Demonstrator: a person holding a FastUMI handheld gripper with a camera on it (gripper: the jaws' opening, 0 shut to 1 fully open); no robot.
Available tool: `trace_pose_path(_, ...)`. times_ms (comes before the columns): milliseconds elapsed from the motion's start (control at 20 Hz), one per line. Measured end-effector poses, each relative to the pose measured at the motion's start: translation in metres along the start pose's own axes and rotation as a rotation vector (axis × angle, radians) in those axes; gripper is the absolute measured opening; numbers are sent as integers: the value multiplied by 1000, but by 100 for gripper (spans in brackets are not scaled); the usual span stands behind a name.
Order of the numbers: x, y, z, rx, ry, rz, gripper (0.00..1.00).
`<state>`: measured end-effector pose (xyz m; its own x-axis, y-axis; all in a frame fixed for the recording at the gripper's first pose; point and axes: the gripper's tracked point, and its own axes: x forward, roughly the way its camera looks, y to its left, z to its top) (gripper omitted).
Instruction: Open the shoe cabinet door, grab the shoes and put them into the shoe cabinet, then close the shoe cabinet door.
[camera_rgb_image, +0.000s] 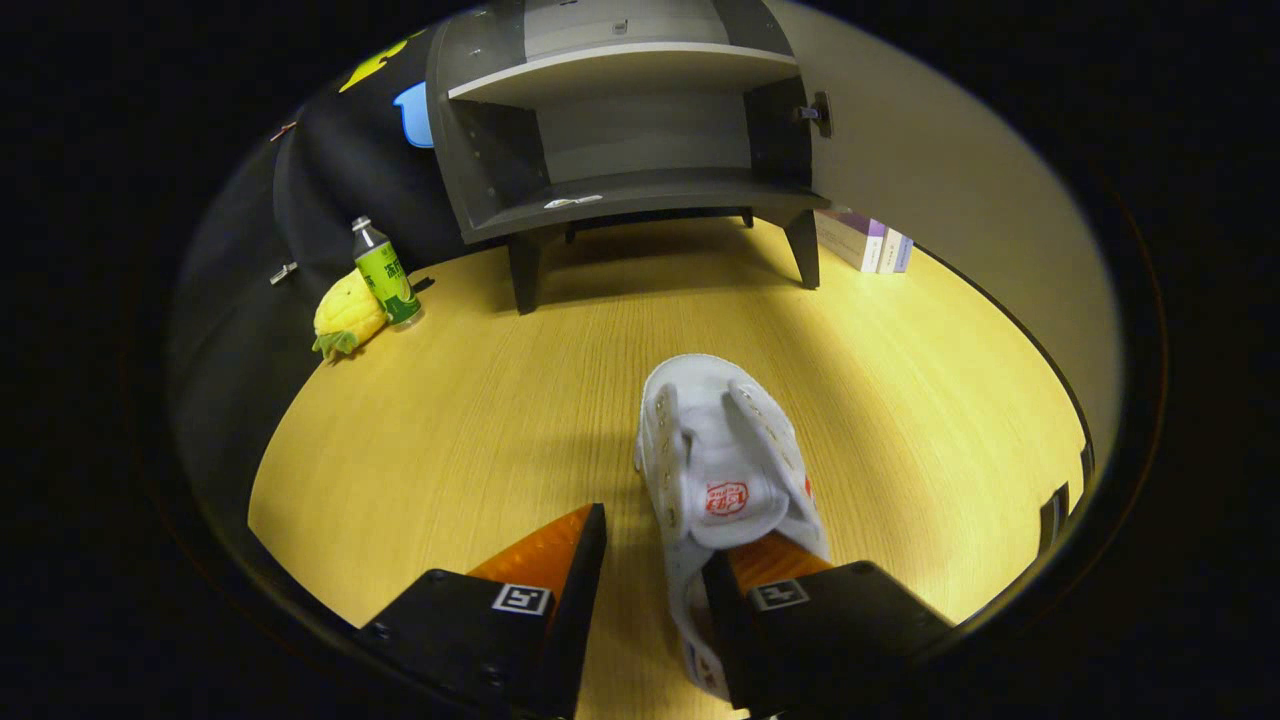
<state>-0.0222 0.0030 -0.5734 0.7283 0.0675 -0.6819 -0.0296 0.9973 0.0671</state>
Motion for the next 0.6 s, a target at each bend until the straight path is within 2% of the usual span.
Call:
trace_pose_path(100,1,1,5,38,-31,5,22)
trace_pose_path(200,10,3,2,32,-33,34,17)
trace_pose_path(250,-1,4,10,26,-52,39,6)
trace_pose_path(350,1,5,7,29,-36,51,5)
trace_pose_path(600,-22,-6,44,45,-68,51,5)
